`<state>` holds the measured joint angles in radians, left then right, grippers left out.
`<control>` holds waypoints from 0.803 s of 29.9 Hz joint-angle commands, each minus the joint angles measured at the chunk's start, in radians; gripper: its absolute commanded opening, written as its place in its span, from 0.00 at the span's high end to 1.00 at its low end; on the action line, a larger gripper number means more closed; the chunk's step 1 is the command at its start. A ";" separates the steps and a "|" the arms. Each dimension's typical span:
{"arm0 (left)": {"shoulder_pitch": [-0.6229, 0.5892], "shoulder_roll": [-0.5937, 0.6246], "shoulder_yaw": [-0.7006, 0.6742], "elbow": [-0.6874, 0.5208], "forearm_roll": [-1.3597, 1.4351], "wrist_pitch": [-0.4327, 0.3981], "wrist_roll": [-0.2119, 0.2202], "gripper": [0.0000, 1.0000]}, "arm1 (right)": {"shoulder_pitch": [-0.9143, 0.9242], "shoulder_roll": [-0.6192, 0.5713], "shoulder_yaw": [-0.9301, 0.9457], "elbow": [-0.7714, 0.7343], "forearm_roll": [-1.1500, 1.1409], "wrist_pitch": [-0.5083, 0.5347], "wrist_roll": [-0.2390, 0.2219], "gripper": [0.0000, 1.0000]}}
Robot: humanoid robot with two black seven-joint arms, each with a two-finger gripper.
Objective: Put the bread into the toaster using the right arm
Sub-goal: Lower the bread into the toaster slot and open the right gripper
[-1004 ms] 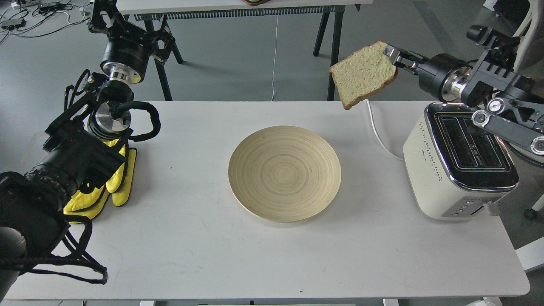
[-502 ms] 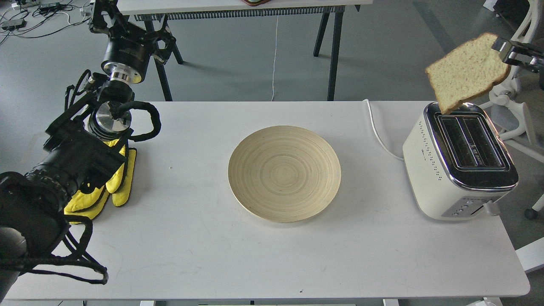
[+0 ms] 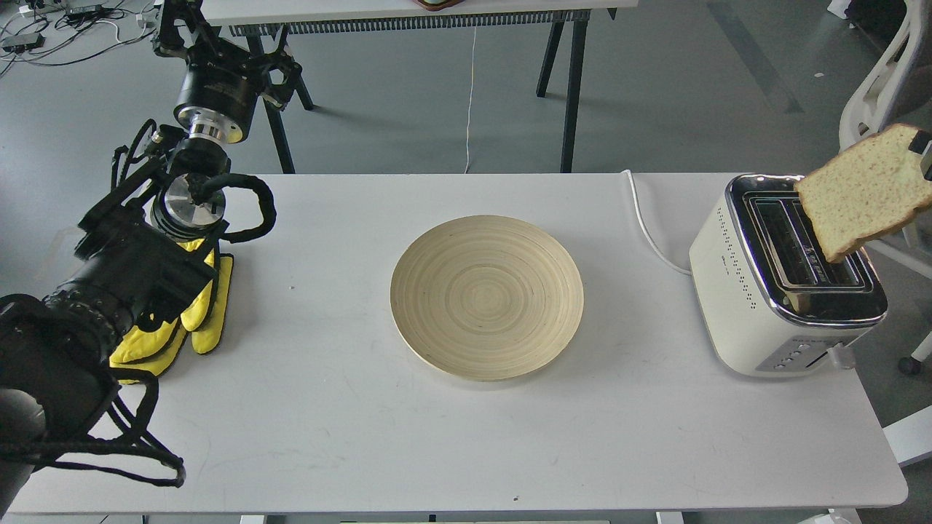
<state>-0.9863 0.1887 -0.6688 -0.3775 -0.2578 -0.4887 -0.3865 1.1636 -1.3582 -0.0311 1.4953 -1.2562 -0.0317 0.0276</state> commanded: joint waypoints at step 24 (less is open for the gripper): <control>0.001 -0.002 0.000 0.000 0.000 0.000 0.000 0.00 | -0.041 0.108 -0.030 -0.058 0.011 -0.022 -0.026 1.00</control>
<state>-0.9848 0.1874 -0.6688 -0.3774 -0.2562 -0.4887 -0.3866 1.1255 -1.2601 -0.0622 1.4396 -1.2456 -0.0532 0.0090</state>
